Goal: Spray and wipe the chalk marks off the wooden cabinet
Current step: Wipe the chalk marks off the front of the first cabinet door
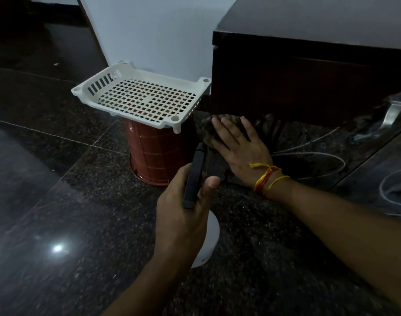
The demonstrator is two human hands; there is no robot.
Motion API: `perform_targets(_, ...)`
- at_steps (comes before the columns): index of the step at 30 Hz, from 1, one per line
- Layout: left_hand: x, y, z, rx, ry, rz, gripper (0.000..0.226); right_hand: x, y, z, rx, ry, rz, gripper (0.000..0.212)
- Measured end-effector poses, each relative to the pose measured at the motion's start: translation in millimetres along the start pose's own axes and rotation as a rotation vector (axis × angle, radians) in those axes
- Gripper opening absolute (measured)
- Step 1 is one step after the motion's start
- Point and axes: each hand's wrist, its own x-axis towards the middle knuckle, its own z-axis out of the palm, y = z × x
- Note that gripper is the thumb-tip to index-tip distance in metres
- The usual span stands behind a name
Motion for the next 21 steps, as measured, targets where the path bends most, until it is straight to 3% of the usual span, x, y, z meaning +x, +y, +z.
perform_targets(7, 3, 5, 0, 0.004, 0.026, -0.026, 0.012, -28, -39, 27, -0.055, -0.233, -0.136, 0.064)
perform_targets(12, 2, -3, 0, -0.004, 0.007, -0.059, 0.013, -21, -32, 26, -0.065, -0.170, -0.106, 0.070)
perform_targets(15, 4, -6, 1, -0.012, 0.005, -0.085, 0.017, -21, -34, 25, -0.065, -0.112, -0.101, 0.059)
perform_targets(18, 6, -5, 1, -0.020, 0.026, -0.105, 0.017, -32, -50, 34, -0.132, -0.251, -0.251, 0.057)
perform_targets(21, 4, -6, 0, -0.036, 0.029, -0.116, 0.020, -40, -60, 44, -0.182, -0.375, -0.285, 0.057)
